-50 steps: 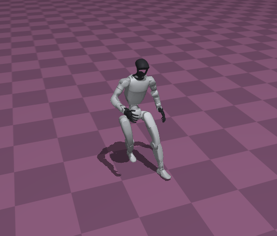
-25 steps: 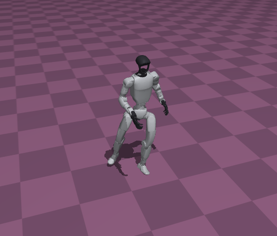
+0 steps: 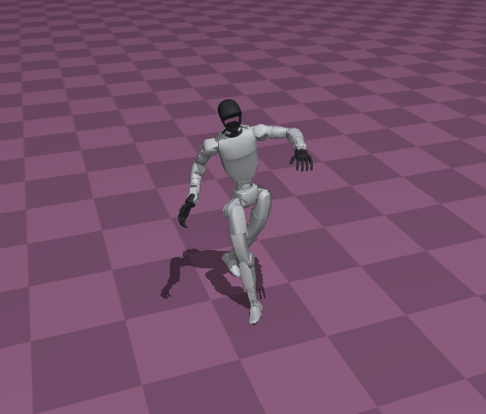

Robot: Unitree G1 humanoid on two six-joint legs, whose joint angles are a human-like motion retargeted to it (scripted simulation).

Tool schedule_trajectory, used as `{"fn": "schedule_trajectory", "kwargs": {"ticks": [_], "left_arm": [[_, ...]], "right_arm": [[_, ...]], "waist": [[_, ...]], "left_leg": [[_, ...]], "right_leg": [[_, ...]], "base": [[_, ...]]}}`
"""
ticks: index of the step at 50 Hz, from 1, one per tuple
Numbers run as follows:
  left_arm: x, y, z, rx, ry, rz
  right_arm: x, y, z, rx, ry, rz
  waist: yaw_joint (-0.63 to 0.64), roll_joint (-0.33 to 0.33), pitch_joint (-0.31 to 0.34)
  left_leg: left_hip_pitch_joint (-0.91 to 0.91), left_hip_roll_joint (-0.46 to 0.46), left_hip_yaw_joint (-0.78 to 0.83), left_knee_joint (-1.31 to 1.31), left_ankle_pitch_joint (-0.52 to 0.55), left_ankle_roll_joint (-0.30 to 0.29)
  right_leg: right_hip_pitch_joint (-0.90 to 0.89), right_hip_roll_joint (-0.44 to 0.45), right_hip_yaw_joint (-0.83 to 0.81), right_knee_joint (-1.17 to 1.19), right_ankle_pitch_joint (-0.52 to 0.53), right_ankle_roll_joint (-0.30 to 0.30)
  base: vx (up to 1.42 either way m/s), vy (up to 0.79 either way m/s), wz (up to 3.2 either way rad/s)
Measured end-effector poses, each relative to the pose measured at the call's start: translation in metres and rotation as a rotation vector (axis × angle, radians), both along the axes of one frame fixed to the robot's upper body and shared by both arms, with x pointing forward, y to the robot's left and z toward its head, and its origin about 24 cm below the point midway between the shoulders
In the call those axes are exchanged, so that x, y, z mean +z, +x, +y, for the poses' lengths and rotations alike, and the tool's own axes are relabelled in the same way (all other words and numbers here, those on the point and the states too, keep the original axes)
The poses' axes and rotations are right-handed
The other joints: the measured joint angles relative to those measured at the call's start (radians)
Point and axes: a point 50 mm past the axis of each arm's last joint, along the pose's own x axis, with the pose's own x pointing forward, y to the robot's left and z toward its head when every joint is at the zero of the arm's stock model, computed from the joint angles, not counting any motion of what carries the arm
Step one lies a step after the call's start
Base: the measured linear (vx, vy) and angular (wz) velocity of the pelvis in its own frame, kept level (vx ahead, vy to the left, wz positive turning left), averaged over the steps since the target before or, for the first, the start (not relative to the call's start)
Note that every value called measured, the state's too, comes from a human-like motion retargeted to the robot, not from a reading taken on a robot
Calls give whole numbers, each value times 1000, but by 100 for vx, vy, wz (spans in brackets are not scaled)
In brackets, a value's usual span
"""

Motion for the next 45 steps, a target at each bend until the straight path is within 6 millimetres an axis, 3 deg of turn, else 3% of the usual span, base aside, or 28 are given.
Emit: {"fn": "schedule_trajectory", "kwargs": {"ticks": [3,5,8,10,12,15,17,20,23,29,30,32,34,40,45], "left_arm": [[38,2,-51,-181,-204,-197],[57,-9,-79,-320,-338,-291],[54,-36,-106,-520,-472,-304],[39,-54,-111,-574,-431,-293],[12,-66,-108,-558,-317,-246],[-33,-74,-97,-485,-188,-129],[-68,-73,-85,-413,-217,0],[-120,-78,-60,-278,-381,194],[-158,-86,-38,-150,-480,322],[-194,-92,-10,-23,-294,483],[-200,-93,-4,-5,-251,522],[-209,-96,11,69,-253,546],[-221,-104,29,152,-275,603],[-261,-151,78,431,-387,736],[-289,-196,95,554,-321,831]], "right_arm": [[-2,-20,-15,-102,-17,33],[-6,-21,-23,-113,-29,83],[-10,-11,-25,-167,18,56],[-16,6,-14,-114,47,60],[-25,18,7,-16,77,71],[-31,31,41,138,102,53],[-32,34,58,195,113,33],[-33,33,72,219,116,20],[-35,29,75,207,121,24],[-31,21,62,215,90,31],[-29,19,57,276,58,63],[-23,22,51,169,63,4],[-17,29,45,192,36,-12],[10,61,38,153,-35,-109],[34,86,49,199,-64,-233]], "waist": [[6,-27,-8],[30,-48,13],[80,-70,36],[103,-80,43],[146,-95,43],[204,-140,28],[240,-154,14],[286,-154,1],[304,-142,2],[317,-117,44],[325,-113,47],[340,-100,55],[359,-91,53],[406,-45,31],[453,11,29]], "left_leg": [[23,-21,-53,52,104,-48],[-19,-39,-42,199,153,-77],[-132,-19,104,441,229,-89],[-252,75,224,629,210,-89],[-314,221,314,731,136,-63],[-357,338,420,707,28,59],[-369,368,437,590,-19,92],[-366,391,429,344,4,69],[-368,395,361,94,130,16],[-405,388,181,-159,287,-32],[-418,388,178,-165,301,-48],[-427,382,209,-183,338,-46],[-436,377,262,-190,360,-47],[-467,356,439,-199,371,-21],[-511,377,544,-185,344,-45]], "right_leg": [[57,13,96,-2,-44,-62],[109,23,127,-44,-45,-114],[65,-72,211,191,-149,-125],[39,-68,267,276,-201,-147],[48,-3,332,310,-236,-156],[71,30,426,347,-262,-123],[123,75,470,310,-276,-131],[198,153,544,275,-293,-138],[261,228,622,266,-302,-138],[413,346,780,232,-308,-144],[430,360,814,233,-309,-145],[465,381,884,229,-305,-146],[485,396,961,235,-299,-144],[527,418,1207,240,-276,-127],[559,437,1421,221,-242,-104]], "base": [[66,-19,40],[62,-18,-41],[56,-8,-89],[50,-30,-122],[54,-45,-168],[53,-26,-155],[51,-20,-150],[49,-17,-162],[45,-14,-151],[39,-10,-136],[36,-8,-167],[34,-9,-185],[33,-7,-211],[32,-3,-223],[35,0,-229]]}}
